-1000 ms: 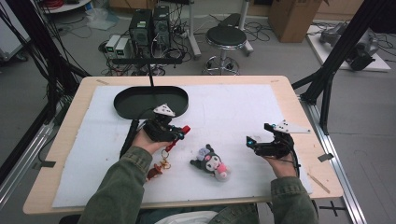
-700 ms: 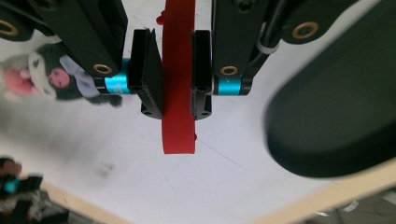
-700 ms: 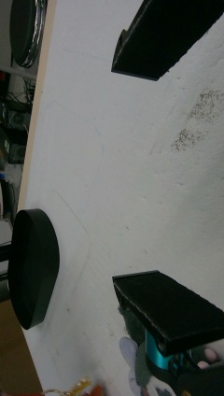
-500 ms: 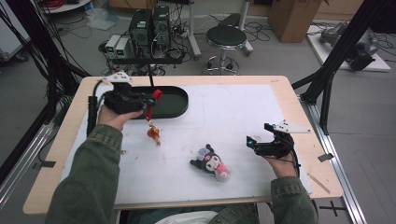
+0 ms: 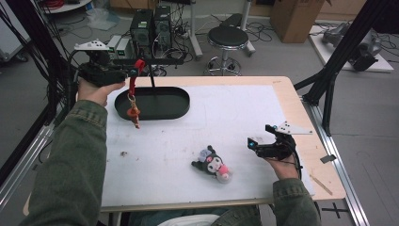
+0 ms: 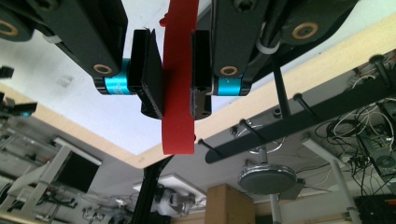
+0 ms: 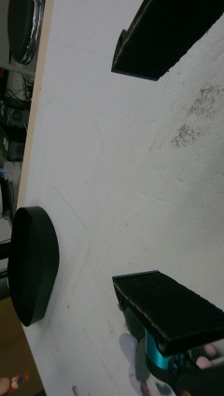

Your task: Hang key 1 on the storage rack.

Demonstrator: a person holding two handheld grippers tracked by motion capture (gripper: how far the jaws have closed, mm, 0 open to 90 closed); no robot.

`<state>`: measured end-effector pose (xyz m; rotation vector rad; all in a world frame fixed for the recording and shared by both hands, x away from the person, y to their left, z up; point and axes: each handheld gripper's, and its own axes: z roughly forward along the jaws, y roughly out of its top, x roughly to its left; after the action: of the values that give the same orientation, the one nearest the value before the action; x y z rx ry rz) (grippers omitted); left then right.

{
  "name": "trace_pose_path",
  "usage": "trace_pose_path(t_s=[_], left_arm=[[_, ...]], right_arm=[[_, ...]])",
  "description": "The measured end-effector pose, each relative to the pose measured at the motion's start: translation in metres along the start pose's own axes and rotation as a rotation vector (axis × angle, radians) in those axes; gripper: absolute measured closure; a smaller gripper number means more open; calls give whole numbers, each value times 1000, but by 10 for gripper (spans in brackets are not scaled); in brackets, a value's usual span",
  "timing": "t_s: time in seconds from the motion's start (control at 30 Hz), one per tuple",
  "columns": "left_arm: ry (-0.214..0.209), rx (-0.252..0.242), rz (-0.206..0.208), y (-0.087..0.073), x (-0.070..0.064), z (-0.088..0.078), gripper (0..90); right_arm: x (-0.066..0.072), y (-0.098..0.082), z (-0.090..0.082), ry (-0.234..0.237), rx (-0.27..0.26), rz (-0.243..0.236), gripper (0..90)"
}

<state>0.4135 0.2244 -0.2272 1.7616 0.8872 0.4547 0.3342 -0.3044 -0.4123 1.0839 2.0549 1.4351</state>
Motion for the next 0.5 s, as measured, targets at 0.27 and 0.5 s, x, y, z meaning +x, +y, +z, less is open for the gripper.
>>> trace_pose_path(t_s=[0.27,0.5], left_arm=[[74,-44,-25,12,10,16,752],[87,-49,-37,33,18,30,752]], right_arm=[[-1,0,1,7,-1,-1,4],[0,0,2,9,5,-3,4]])
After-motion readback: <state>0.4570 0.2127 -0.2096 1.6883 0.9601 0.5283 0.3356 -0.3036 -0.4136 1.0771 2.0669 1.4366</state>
